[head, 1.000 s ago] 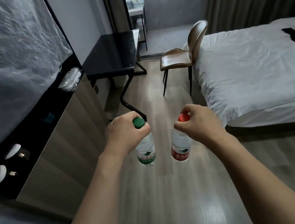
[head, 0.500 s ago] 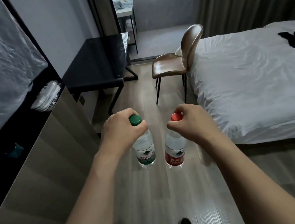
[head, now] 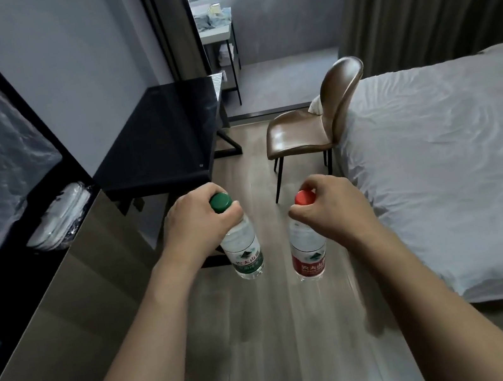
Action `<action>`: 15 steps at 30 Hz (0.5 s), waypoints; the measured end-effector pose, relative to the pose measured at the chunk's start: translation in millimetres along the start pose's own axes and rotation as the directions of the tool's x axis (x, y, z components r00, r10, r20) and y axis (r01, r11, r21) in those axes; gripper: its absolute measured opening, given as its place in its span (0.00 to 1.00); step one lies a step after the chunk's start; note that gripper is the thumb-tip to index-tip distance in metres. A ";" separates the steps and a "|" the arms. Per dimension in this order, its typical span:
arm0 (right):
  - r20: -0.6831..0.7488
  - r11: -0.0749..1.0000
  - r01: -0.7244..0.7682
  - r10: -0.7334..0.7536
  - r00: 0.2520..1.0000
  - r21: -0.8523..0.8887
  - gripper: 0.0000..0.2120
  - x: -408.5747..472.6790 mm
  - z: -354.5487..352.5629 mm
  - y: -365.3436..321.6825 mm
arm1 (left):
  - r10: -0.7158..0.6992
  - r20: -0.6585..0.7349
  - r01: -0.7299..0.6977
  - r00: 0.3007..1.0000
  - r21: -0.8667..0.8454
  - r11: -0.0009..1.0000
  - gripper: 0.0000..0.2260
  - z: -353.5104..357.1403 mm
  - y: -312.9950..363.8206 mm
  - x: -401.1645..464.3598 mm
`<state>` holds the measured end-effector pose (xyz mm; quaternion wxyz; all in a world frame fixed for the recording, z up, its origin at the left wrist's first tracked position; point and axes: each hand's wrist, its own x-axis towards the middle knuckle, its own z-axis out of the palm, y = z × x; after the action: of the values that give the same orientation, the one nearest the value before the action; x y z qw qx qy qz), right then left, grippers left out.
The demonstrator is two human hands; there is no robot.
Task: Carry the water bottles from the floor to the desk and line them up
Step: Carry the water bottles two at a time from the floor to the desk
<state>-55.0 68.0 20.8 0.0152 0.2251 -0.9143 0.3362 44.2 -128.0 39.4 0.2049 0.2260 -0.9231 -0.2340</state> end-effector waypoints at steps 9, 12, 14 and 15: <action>0.061 1.000 -0.004 0.006 0.998 -0.031 0.12 166.4 43.7 17.5 | 0.021 0.041 -0.022 0.999 0.010 1.000 0.09 59.3 -26.4 153.2; 0.059 0.999 -0.022 0.024 0.998 -0.038 0.13 225.6 52.4 15.2 | 0.031 0.064 -0.031 0.997 -0.004 1.000 0.09 71.0 -30.9 213.5; 0.024 0.999 -0.022 0.023 0.999 -0.033 0.13 266.9 55.3 13.5 | 0.038 0.052 -0.037 0.998 -0.019 0.999 0.09 77.7 -30.1 255.8; 0.009 0.999 -0.021 0.021 1.000 -0.028 0.13 287.5 56.2 12.9 | 0.041 0.046 -0.040 0.998 -0.023 0.999 0.09 81.3 -28.8 277.0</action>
<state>-311.7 -73.7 21.0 0.0107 0.2169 -0.9213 0.3227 -211.3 -265.3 34.3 0.1908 0.1996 -0.9293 -0.2452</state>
